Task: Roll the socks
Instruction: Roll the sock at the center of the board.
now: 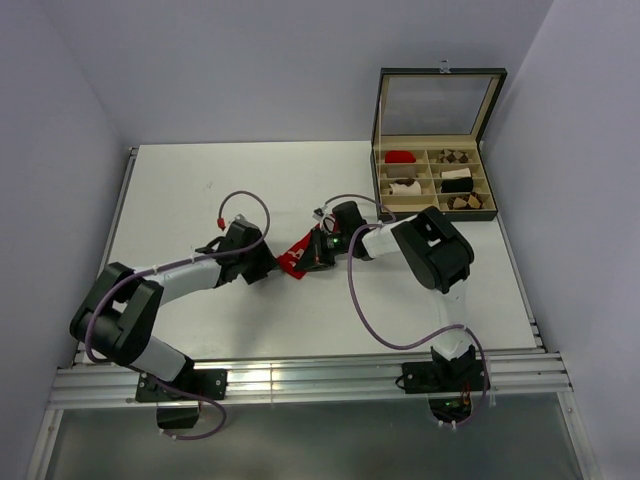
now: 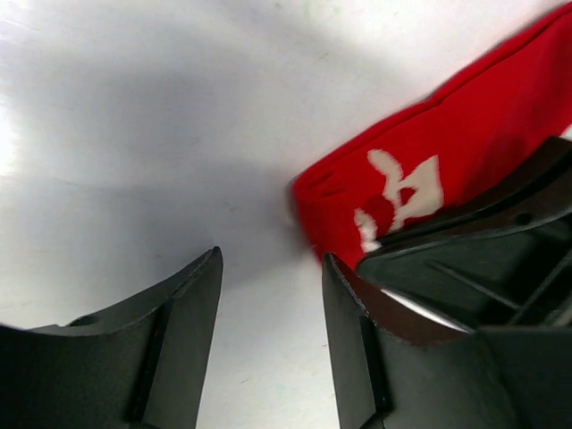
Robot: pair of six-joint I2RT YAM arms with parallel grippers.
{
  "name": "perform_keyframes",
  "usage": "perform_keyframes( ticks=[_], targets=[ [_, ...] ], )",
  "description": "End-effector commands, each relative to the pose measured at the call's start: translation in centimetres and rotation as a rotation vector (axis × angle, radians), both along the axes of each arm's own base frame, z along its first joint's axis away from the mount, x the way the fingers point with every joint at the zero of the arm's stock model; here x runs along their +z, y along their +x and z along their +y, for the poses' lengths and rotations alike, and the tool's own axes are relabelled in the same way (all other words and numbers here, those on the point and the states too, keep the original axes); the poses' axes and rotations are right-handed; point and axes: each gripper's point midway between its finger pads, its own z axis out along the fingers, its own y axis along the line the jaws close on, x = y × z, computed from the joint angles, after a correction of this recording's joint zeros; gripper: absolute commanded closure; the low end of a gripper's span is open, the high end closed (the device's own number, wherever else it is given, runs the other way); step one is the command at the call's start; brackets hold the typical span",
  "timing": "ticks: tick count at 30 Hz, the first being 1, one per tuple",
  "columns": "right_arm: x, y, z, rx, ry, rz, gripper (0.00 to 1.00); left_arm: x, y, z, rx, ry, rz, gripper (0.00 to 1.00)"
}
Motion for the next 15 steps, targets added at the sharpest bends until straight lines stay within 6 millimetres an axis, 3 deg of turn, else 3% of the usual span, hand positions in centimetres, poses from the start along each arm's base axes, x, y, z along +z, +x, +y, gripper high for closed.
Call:
perform_keyframes(
  ticks=[1, 7, 15],
  targets=[
    [-2.6, -1.6, -0.7, -0.021, -0.050, 0.119, 1.00, 0.1, 0.8, -1.4, 0.035, -0.107, -0.027, 0.46],
    [-2.8, -1.7, -0.7, -0.023, -0.052, 0.124, 1.00, -1.2, 1.0, -1.7, 0.065, -0.142, -0.002, 0.49],
    [-3.0, -1.6, -0.7, -0.027, -0.052, 0.129, 1.00, -2.0, 0.8, -0.9, 0.100, -0.114, 0.028, 0.61]
  ],
)
